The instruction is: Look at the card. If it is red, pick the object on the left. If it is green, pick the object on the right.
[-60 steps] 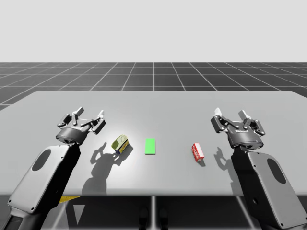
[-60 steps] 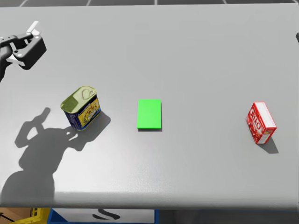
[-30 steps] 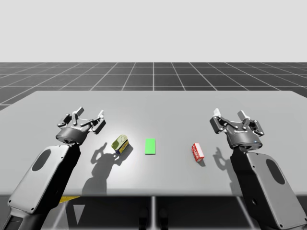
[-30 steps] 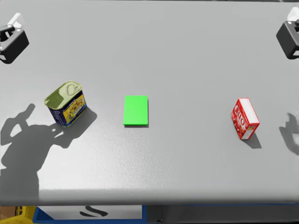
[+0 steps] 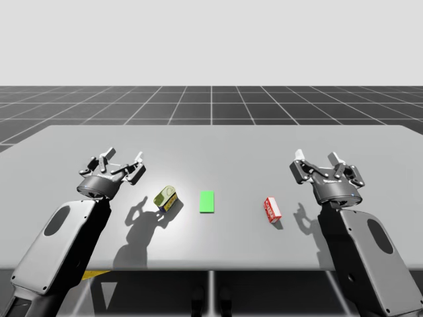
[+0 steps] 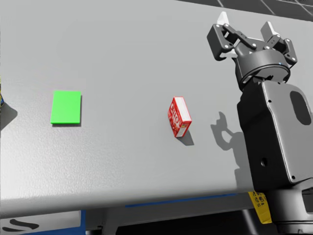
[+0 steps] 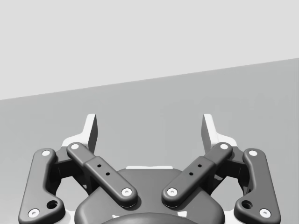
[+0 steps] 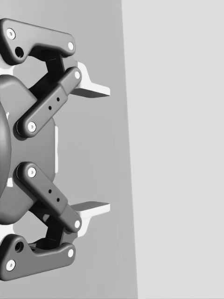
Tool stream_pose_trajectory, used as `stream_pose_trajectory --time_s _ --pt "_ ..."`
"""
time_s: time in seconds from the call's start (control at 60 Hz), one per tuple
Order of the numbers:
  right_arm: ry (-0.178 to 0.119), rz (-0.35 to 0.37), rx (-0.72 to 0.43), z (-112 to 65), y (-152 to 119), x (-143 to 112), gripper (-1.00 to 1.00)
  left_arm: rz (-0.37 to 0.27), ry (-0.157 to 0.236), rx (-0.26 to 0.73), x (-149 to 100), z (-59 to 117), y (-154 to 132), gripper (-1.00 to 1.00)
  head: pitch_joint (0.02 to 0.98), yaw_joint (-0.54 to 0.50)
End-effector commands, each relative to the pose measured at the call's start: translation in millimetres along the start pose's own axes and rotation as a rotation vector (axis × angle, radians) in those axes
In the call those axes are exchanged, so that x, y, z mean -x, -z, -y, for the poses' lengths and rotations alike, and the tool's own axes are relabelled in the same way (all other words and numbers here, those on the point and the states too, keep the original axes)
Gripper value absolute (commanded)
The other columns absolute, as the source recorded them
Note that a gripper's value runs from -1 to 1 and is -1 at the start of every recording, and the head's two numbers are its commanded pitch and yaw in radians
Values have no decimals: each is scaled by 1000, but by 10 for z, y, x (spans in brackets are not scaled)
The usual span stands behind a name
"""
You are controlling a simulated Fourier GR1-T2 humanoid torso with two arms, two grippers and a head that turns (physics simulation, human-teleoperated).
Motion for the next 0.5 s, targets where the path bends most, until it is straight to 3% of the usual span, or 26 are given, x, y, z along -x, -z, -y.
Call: stream_pose_trajectory --time_s 0.017,0.3,0.417,0.5 --pt "2 1 1 -2 6 -2 -1000 0 0 0 1 -2 3 -1000 919 -342" --pt "11 2 -9 -2 -4 -28 -1000 14 -11 13 -7 5 25 -1000 911 -370" --pt "48 -13 -42 -33 -98 -102 -1000 15 -13 13 -11 7 25 -1000 913 -367" --pt "31 -9 -52 -66 -228 -159 -1000 16 -14 15 -13 8 27 -1000 915 -365"
